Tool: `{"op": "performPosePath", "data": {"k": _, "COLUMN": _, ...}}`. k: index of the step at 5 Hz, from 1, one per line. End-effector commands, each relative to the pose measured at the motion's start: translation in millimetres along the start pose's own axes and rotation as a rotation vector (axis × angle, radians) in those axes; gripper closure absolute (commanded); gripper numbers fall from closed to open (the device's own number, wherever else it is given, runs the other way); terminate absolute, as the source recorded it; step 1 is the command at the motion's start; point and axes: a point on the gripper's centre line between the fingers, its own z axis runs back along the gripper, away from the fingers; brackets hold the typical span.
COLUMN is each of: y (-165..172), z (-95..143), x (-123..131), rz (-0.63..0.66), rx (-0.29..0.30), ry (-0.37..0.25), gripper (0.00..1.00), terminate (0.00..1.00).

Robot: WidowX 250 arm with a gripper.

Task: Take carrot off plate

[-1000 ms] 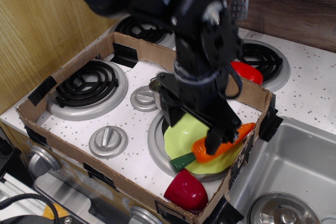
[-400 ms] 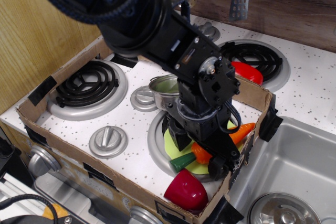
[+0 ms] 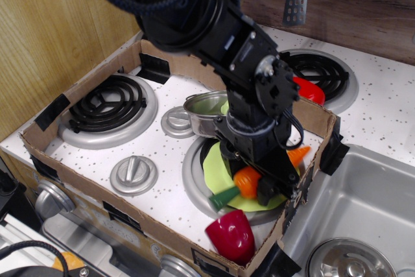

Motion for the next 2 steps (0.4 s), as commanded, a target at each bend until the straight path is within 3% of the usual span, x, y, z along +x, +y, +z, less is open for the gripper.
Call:
{"op": "performPosePath", "data": {"k": 1, "y": -6, "z": 20, "x": 10, "rz": 0.037, "rx": 0.032, "ry": 0.009, "gripper": 1.0, "terminate": 0.0}}
{"op": "performPosePath", "data": {"k": 2, "y": -9, "z": 33, "x": 9, "rz": 0.096, "rx": 0.013, "ry": 0.029, "gripper": 1.0, "terminate": 0.0}}
